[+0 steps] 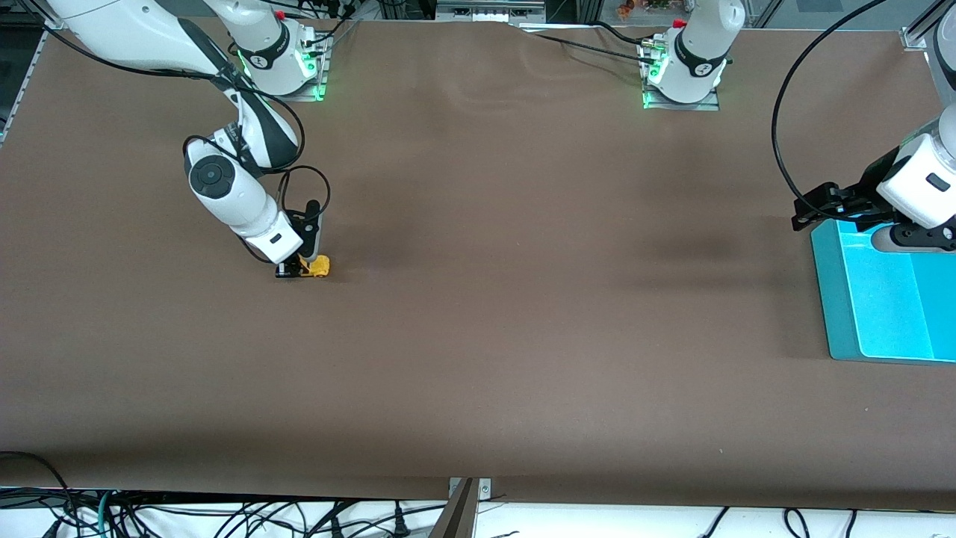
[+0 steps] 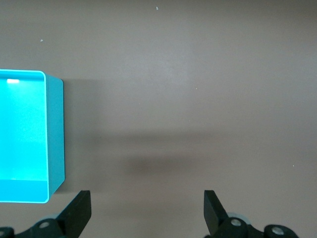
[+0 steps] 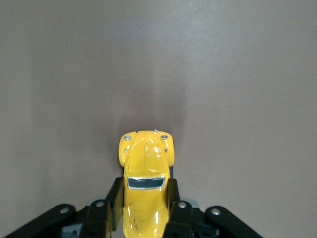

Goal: Wind and store yellow beetle car

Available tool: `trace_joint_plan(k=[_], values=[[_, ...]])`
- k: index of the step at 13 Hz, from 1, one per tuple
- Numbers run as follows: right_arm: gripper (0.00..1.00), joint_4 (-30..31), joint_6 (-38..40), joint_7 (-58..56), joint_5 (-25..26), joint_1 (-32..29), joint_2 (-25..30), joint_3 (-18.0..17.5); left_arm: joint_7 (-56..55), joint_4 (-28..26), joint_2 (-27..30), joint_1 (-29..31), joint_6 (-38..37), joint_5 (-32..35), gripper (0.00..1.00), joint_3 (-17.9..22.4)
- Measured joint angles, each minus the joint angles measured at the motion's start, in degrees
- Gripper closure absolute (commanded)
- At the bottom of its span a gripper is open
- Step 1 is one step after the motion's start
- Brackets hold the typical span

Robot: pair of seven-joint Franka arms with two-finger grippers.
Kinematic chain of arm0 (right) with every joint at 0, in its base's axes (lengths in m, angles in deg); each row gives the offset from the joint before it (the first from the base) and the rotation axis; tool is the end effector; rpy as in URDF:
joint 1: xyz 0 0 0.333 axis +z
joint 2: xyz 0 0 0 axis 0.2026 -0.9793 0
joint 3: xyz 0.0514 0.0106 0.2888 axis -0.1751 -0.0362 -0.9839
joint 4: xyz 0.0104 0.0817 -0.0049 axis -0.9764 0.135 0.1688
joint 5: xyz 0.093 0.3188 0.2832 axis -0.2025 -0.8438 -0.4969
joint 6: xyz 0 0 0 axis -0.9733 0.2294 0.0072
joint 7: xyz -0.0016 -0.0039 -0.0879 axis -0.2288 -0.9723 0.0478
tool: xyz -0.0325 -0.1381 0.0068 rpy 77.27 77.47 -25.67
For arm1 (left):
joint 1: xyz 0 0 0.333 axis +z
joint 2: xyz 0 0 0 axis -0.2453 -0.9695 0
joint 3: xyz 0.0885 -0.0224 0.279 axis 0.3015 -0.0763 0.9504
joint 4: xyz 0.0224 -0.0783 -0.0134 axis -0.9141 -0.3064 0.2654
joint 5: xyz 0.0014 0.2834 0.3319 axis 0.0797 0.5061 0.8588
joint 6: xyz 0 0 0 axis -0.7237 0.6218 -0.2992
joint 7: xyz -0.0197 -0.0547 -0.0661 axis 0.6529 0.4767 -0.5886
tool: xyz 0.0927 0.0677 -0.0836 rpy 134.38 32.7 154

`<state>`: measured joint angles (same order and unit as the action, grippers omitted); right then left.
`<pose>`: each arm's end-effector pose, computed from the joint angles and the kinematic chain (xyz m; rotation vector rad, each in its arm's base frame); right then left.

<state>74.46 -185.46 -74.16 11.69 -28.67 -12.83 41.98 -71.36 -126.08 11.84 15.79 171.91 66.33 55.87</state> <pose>0.5333 0.1415 0.1079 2.1883 2.2216 0.0886 0.6329 -0.0127 0.5116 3.1260 0.0141 -0.0409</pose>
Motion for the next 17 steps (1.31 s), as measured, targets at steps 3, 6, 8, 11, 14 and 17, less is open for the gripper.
trace_joint_plan(k=[3,6,8,11,14,17], values=[[0.61,1.2,3.1,-0.2,-0.1,-0.1,1.7,0.2,0.0,0.0,0.0,0.0,0.0,0.0,0.00,0.0],[0.62,1.5,7.9,-6.6,-9.2,-0.1,3.2,0.5,0.0,0.0,0.0,0.0,0.0,0.0,0.00,0.0],[0.62,1.5,8.9,-15.5,-17.6,-0.1,3.5,1.5,0.0,0.0,0.0,0.0,0.0,0.0,0.00,0.0],[0.62,1.6,9.2,-19.4,-19.4,-0.2,3.5,3.3,0.0,0.0,0.0,0.0,0.0,0.0,0.00,0.0],[0.63,1.6,9.2,-19.6,-19.5,-0.2,3.5,3.4,0.0,0.0,0.0,0.0,0.0,0.0,0.00,0.0],[0.63,1.7,9.2,-19.9,-19.8,-0.2,3.7,5.3,0.0,0.0,0.0,0.0,0.0,0.0,0.00,0.0]])
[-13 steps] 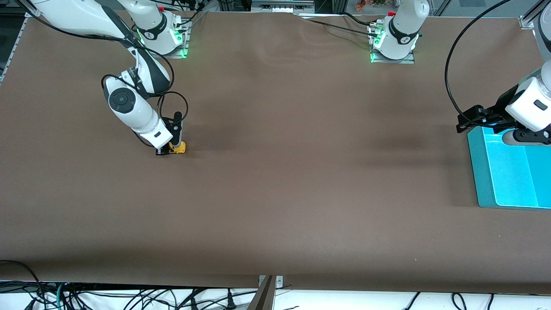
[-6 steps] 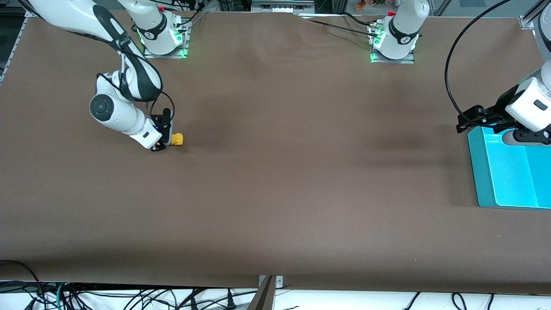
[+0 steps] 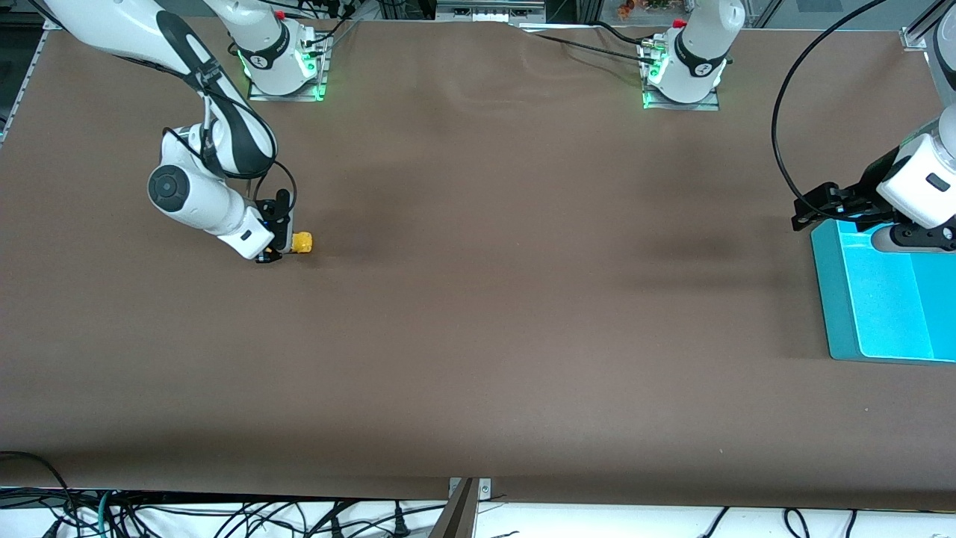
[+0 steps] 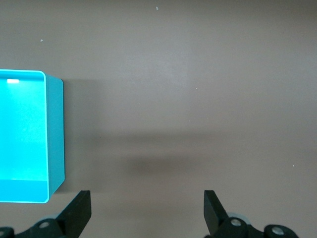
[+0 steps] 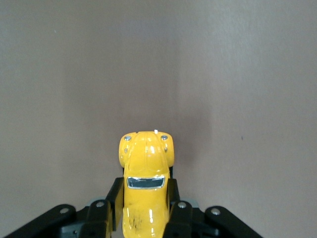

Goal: Wind and store yellow beetle car

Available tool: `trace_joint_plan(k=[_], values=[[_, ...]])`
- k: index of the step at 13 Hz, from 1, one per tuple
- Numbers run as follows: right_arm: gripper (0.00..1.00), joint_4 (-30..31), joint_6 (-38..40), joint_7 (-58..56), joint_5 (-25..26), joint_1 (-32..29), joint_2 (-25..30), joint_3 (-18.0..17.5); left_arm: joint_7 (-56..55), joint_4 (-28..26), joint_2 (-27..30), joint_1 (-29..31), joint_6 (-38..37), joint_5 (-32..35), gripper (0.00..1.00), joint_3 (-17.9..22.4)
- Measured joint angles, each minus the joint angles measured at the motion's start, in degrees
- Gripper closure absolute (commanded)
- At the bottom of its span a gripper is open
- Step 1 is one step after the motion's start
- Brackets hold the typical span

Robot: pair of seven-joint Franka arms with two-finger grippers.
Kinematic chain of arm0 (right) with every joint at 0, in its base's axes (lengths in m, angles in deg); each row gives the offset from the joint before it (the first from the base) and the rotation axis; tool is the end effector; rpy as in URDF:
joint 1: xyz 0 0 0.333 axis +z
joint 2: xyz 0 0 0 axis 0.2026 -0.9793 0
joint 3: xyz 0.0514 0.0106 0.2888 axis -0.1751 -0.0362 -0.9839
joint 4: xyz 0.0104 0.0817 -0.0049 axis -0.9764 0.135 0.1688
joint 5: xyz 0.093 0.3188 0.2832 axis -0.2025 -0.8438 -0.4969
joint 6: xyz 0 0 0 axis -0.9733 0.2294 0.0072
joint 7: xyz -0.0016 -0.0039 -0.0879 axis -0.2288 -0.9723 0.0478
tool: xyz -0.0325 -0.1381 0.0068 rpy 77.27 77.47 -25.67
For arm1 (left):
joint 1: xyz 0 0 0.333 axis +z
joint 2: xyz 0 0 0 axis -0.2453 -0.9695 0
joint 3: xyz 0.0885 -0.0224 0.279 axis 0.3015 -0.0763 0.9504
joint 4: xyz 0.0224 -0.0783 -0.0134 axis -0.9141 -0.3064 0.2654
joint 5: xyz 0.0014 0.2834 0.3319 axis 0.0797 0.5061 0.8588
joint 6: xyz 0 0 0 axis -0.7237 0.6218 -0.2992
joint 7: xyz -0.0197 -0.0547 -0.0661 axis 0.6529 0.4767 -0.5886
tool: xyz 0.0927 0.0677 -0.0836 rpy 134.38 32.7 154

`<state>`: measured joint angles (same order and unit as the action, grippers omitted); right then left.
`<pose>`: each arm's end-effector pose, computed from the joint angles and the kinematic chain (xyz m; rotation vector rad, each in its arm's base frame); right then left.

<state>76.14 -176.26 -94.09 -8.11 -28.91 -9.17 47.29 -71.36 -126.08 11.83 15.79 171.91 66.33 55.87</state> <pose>0.5187 0.0755 0.1055 -2.1279 -2.0952 0.0338 0.6330 -0.0127 0.5115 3.1260 0.0141 -0.0412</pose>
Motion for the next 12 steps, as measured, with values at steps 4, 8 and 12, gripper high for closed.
trace_joint_plan(k=[4,8,12], values=[[0.63,0.3,0.0,-3.1,-0.2,0.0,0.6,3.2,0.0,0.0,0.0,0.0,0.0,0.0,0.00,0.0],[0.63,0.3,0.1,-9.4,-0.3,-0.1,1.0,5.8,0.0,0.0,0.0,0.0,0.0,0.0,0.00,0.0],[0.63,0.3,-0.2,-17.5,-0.4,-2.5,1.1,7.7,0.0,0.0,0.0,0.0,0.0,0.0,0.00,0.0]])
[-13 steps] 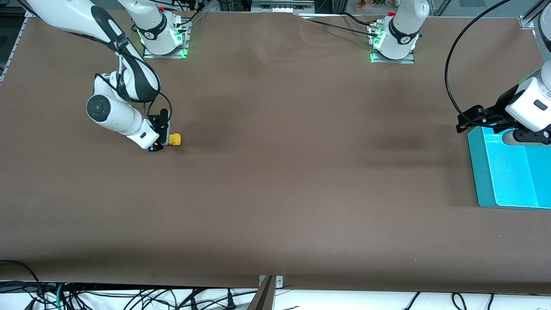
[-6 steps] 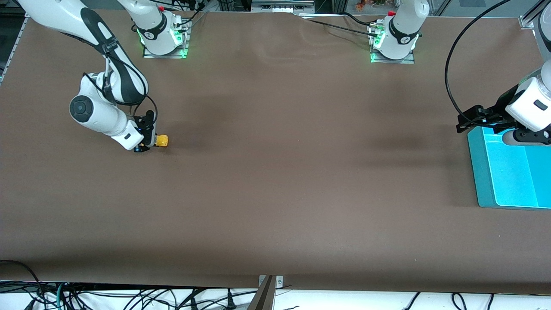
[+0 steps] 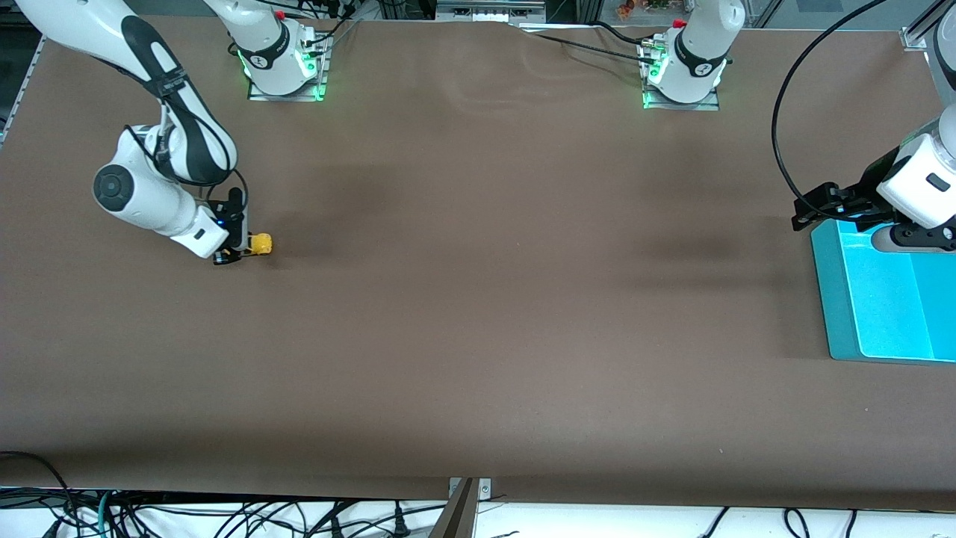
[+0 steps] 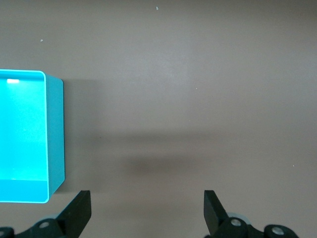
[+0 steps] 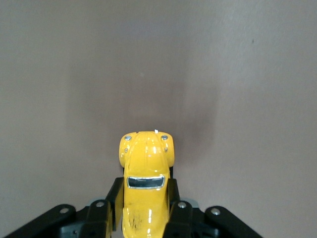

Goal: Wind and store yellow beetle car

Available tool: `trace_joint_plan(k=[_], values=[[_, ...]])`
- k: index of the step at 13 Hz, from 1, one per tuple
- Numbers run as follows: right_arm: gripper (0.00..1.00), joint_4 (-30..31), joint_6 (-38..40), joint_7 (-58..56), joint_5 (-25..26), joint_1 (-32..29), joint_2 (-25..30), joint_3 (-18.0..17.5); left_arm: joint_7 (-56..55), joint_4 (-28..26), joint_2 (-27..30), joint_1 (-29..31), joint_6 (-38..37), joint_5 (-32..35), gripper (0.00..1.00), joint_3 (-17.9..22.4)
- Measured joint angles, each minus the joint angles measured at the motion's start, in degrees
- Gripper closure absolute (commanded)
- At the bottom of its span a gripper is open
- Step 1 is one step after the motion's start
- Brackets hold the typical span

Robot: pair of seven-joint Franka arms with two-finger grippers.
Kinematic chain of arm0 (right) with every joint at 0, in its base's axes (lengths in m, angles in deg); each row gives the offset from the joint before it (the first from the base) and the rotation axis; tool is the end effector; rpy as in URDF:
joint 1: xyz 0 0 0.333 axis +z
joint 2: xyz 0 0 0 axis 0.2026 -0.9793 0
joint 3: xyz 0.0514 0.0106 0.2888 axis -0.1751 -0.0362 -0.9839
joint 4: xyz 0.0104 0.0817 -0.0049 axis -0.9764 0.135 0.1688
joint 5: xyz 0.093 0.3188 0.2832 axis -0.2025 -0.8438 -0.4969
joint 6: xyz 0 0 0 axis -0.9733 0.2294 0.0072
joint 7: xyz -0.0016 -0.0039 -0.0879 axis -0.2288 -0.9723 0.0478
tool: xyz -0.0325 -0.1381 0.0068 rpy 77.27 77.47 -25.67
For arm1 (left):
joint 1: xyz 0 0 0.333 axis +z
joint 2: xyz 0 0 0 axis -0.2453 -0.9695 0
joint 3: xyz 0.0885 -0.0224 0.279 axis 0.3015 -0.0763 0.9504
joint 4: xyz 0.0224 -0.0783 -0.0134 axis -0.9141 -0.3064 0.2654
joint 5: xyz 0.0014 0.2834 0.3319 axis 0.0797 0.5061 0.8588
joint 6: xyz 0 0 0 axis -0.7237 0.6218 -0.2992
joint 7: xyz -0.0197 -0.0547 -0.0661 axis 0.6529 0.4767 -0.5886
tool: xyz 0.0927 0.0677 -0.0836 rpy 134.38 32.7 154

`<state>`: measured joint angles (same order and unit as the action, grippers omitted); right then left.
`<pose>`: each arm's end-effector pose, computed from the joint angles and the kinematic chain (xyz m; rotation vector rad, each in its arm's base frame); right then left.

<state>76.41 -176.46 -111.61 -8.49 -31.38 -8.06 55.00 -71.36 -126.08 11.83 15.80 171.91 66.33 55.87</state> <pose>0.5224 -0.0240 0.1052 -2.0087 -2.2470 0.0280 0.6330 -0.0126 0.5115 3.1260 0.0144 -0.0412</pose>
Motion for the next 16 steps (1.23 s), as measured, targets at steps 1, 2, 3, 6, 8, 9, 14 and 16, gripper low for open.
trace_joint_plan(k=[1,2,3,6,8,9,14,16], values=[[0.63,-0.1,-0.2,-1.3,0.0,-0.3,0.0,0.8,0.0,0.0,0.0,0.0,0.0,0.0,0.00,0.0],[0.63,-0.1,-0.3,-2.2,-0.1,-0.7,0.0,1.7,0.0,0.0,0.0,0.0,0.0,0.0,0.00,0.0],[0.63,-0.1,-0.5,-2.6,-0.2,-1.2,0.0,2.1,0.0,0.0,0.0,0.0,0.0,0.0,0.00,0.0],[0.63,-0.2,-1.0,-3.0,-0.4,-3.2,0.0,4.2,0.0,0.0,0.0,0.0,0.0,0.0,0.00,0.0],[0.63,-0.3,-1.4,-4.2,-0.6,-4.4,0.0,5.7,0.0,0.0,-0.3,0.0,0.0,0.0,0.00,0.0],[0.63,-0.3,-1.6,-4.9,-0.6,-5.1,0.0,6.0,0.0,0.0,-0.7,0.0,0.0,0.0,0.00,0.0],[0.28,-0.4,-1.8,-5.7,-0.7,-5.8,0.0,7.0,18.3,0.0,-3.0,-0.3,-0.1,0.0,0.00,-0.6],[0.00,-0.2,-1.6,-5.5,-0.7,-5.8,-0.4,7.0,29.5,-0.1,-4.5,0.0,-0.1,0.0,0.00,-0.4]])
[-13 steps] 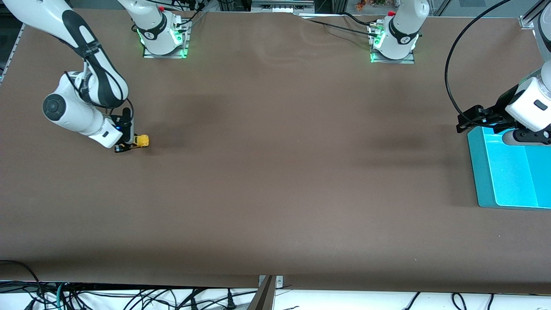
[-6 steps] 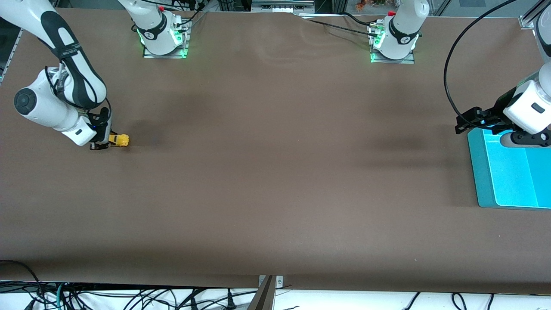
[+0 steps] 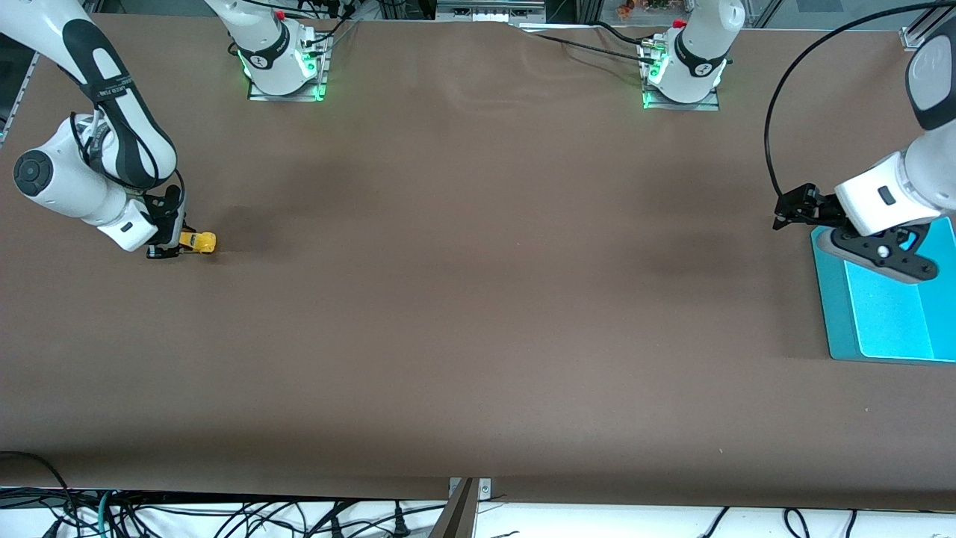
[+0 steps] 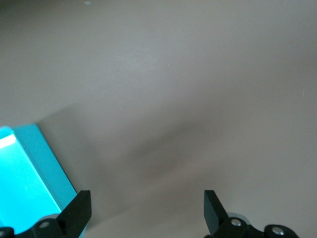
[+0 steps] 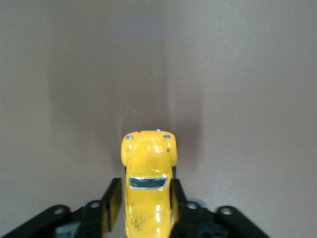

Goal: Wind and store yellow beetle car

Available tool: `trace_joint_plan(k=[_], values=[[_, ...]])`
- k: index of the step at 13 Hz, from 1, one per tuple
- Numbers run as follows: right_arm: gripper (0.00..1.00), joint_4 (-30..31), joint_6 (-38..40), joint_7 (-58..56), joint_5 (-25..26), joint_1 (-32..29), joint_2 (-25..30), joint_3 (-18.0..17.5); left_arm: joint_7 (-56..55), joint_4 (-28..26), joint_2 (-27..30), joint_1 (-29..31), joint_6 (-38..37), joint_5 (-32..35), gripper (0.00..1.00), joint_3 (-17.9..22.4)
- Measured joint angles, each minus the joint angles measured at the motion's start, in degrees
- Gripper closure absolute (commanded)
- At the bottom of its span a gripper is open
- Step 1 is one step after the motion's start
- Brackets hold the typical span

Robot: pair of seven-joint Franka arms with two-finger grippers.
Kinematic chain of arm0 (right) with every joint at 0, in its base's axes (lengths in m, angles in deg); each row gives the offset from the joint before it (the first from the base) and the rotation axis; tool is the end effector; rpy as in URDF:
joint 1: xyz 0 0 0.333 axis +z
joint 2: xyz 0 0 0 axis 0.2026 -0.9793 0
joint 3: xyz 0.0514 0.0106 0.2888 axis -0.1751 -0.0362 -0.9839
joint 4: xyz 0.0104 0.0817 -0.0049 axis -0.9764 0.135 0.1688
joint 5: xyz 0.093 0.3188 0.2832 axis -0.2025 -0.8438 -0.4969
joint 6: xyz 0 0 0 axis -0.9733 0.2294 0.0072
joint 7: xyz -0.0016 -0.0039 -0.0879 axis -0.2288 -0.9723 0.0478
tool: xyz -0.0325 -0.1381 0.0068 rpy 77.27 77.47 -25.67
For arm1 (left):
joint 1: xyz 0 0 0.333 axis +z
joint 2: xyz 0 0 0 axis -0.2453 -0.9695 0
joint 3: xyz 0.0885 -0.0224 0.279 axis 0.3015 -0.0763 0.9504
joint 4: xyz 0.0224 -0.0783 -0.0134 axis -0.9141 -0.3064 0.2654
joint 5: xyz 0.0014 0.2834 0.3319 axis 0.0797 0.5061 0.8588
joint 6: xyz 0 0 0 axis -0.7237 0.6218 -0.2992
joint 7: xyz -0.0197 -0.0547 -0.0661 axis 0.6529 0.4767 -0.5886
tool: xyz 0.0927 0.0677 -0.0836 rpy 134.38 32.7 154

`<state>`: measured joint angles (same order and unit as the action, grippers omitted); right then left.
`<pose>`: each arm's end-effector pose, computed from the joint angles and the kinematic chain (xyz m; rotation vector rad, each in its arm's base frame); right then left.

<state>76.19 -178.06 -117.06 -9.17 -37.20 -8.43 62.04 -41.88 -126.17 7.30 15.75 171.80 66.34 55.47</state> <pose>0.5050 -0.1453 0.1007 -2.1768 -2.1246 0.0251 0.6445 -0.0170 0.4601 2.9918 -0.7840 -0.1560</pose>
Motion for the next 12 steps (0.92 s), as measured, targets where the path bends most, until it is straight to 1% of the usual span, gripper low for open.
trace_joint_plan(k=[2,3,6,8,10,12], values=[[0.00,0.1,0.1,0.4,0.0,0.0,-0.7,-0.5,5.0,0.0,-1.7,0.1,0.0,0.0,0.00,0.0],[0.00,0.0,0.3,1.4,0.0,-0.1,-0.6,-1.5,7.4,-0.1,-2.5,0.1,0.0,0.0,0.00,0.0],[0.00,-3.1,4.2,6.3,0.0,0.0,0.1,-6.3,15.7,-0.2,-4.2,0.1,0.0,0.0,0.00,0.0],[0.00,-5.6,6.6,9.2,0.0,0.1,1.1,-9.1,17.9,-0.3,-5.1,0.1,0.0,0.0,0.00,0.0],[0.00,-7.3,8.9,10.6,0.0,0.1,2.0,-10.6,18.7,-0.7,-5.7,0.0,0.1,0.0,0.00,-0.1],[0.00,-8.8,11.3,12.2,0.0,0.1,2.3,-10.8,20.6,-1.9,-6.0,-0.2,1.2,0.0,0.00,-0.3]])
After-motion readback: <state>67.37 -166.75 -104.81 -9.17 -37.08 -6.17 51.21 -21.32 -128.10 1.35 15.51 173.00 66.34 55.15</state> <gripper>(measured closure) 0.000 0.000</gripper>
